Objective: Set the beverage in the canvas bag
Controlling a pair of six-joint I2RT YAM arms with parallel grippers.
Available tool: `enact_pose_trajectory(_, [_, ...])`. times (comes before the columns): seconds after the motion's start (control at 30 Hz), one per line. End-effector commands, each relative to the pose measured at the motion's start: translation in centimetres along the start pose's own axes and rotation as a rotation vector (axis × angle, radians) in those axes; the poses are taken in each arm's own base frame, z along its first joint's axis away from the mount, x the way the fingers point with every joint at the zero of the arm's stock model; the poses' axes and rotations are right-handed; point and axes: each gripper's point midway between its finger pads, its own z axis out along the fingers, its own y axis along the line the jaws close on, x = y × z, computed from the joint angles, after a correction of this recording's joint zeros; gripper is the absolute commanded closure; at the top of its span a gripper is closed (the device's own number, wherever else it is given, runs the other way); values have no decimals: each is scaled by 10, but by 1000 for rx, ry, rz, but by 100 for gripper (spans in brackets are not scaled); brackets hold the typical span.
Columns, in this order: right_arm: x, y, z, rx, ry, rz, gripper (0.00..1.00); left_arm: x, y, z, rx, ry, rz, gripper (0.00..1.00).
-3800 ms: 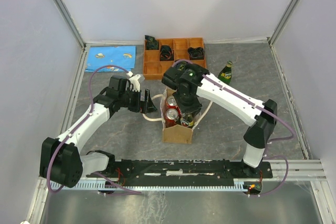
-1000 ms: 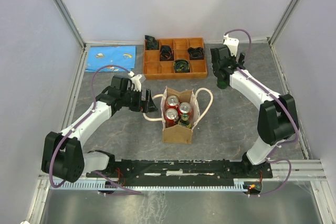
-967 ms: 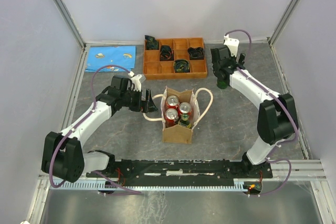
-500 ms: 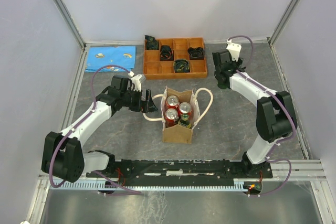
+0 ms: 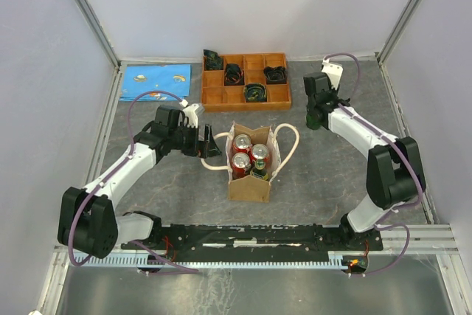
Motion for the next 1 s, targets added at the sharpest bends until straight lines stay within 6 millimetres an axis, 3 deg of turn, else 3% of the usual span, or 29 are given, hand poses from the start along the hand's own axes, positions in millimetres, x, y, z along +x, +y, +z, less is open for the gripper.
enact_pose_trajectory(0.0, [-40, 4, -27, -84, -56, 55, 100, -11, -6, -6, 12, -50, 56, 6])
enact_pose_trajectory(0.23, [-68, 24, -50, -216, -45, 57, 100, -13, -5, -5, 6, -52, 56, 6])
enact_pose_trajectory(0.47, [-102, 49, -92, -389, -57, 29, 100, -14, -4, -3, 7, -47, 53, 6])
enact_pose_trajectory(0.97, [-150, 85, -217, -713, -176, -19, 100, -16, -5, 0, 16, -37, 45, 6])
